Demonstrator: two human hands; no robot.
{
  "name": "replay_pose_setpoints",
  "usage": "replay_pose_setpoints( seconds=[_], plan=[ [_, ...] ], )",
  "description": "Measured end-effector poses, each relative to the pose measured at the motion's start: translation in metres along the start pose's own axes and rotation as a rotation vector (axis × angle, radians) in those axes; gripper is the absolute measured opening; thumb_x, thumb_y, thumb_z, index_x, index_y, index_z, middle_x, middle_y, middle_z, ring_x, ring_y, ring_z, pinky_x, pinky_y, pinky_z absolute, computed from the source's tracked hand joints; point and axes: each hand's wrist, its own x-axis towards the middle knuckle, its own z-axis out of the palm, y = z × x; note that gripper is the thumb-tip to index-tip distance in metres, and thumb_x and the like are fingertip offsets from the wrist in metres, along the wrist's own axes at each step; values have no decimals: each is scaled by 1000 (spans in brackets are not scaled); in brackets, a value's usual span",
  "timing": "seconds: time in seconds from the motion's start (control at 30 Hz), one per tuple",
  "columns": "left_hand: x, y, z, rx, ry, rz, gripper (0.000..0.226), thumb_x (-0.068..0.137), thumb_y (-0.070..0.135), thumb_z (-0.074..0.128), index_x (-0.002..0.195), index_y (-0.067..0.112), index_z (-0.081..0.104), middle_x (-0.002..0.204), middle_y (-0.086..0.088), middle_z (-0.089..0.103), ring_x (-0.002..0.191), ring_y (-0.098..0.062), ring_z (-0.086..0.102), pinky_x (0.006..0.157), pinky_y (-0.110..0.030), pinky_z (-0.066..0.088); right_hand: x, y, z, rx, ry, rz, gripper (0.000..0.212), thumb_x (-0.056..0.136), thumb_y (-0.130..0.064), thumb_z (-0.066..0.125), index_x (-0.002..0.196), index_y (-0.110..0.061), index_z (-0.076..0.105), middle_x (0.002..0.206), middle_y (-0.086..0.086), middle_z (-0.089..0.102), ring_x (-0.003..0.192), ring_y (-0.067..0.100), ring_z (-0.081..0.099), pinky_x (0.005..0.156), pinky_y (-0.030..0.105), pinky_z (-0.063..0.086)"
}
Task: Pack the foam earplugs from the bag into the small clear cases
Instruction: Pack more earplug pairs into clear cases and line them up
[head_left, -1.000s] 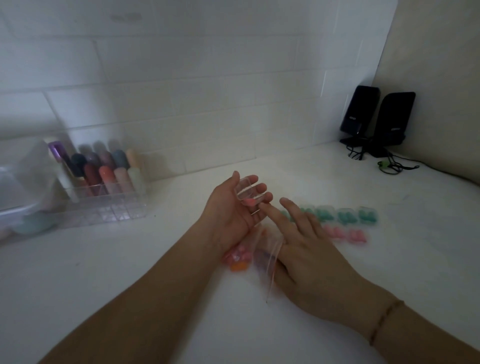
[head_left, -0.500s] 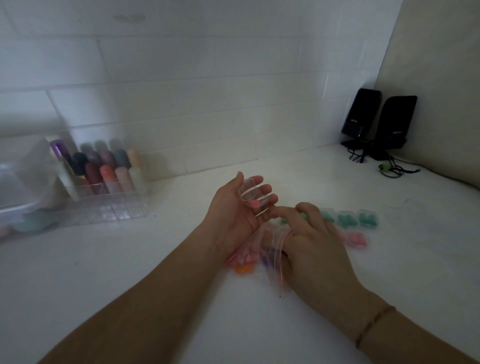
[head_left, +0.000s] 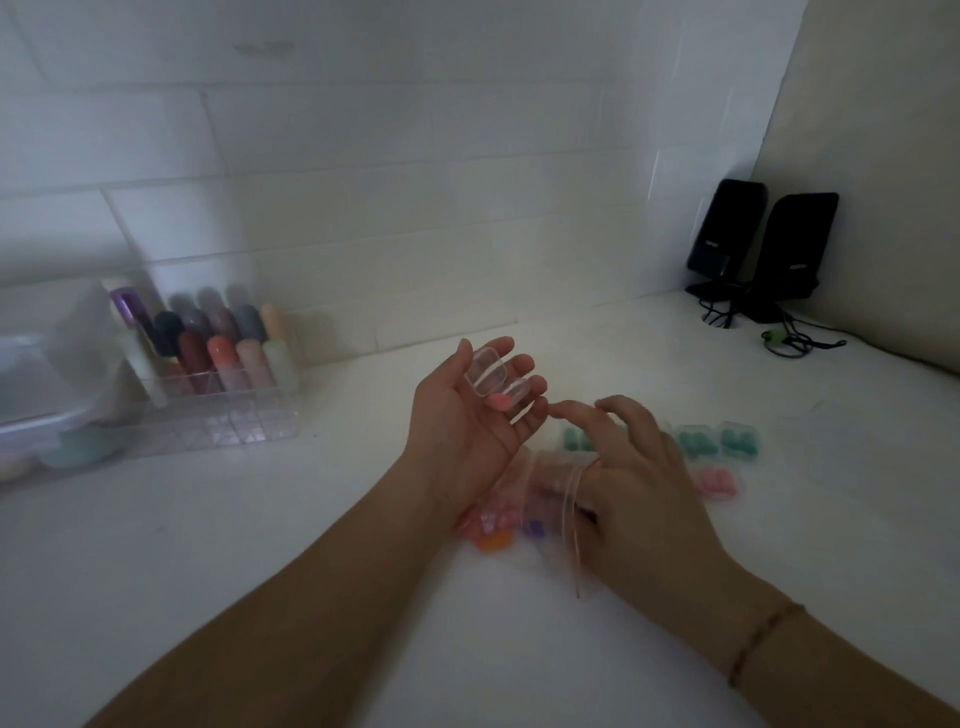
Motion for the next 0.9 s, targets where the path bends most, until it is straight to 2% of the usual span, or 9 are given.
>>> replay_pose_setpoints(
  seconds=[0.13,0.23,0.4,0.53,0.6,0.7,0.8,0.83,0.9],
  plan=[
    [3,-1,-2,-20,48,4,31,97,36,43,103,9,58,85,-11,61,67,-23,61,73,-36,46,-1,-3,10,-75,-69,13,12,69,-40,63,75,-38,73,147,-9,32,132,29,31,89,41,42],
    [4,-2,-4,-35,63,11,31,97,36,43,103,9,58,85,-11,61,67,-24,61,72,-36,46,1,-5,7,-64,-47,25,8,68,-39,64,71,-37,72,145,-10,35,130,28,32,86,40,43],
    [2,-2,-2,-31,65,15,31,97,36,43,103,9,58,84,-12,61,66,-24,60,72,-36,45,1,0,-3,62,14,-35,21,72,-34,52,70,-32,73,142,-7,46,128,29,37,87,41,44],
    [1,-1,-2,-13,47,19,31,98,35,41,101,9,57,84,-12,59,61,-22,59,72,-35,43,-2,9,-15,202,-29,-3,10,76,-35,67,84,-34,73,147,-13,39,135,22,27,101,43,40],
    [0,0,0,27,39,18,32,99,36,41,100,8,57,84,-11,58,57,-21,59,70,-35,42,-3,17,-26,232,-49,-37,14,78,-42,64,90,-38,71,142,-15,45,135,21,31,103,44,38],
    [-4,1,6,134,-1,20,34,100,37,40,98,8,58,84,-10,60,55,-19,59,67,-34,43,-6,33,-60,362,-86,-1,27,80,-61,51,89,-43,68,117,-27,60,116,4,50,97,41,46],
    [-14,-1,16,245,-92,11,35,97,38,43,101,8,60,86,-10,63,59,-19,61,64,-33,43,-5,39,-94,564,-67,117,46,71,-80,47,88,-43,69,86,-24,71,78,-1,66,72,20,54],
    [-17,-2,20,280,-127,2,36,94,39,44,103,8,60,89,-11,64,63,-20,62,64,-33,45,-4,37,-98,657,-21,137,47,68,-79,51,86,-40,70,79,-19,72,69,1,66,65,17,53],
    [-24,-5,26,344,-202,-23,40,92,41,43,107,7,60,95,-12,65,73,-23,62,65,-34,47,-2,29,-98,822,103,210,31,70,-58,66,76,-28,71,72,-10,72,60,6,66,57,14,53]
  ],
)
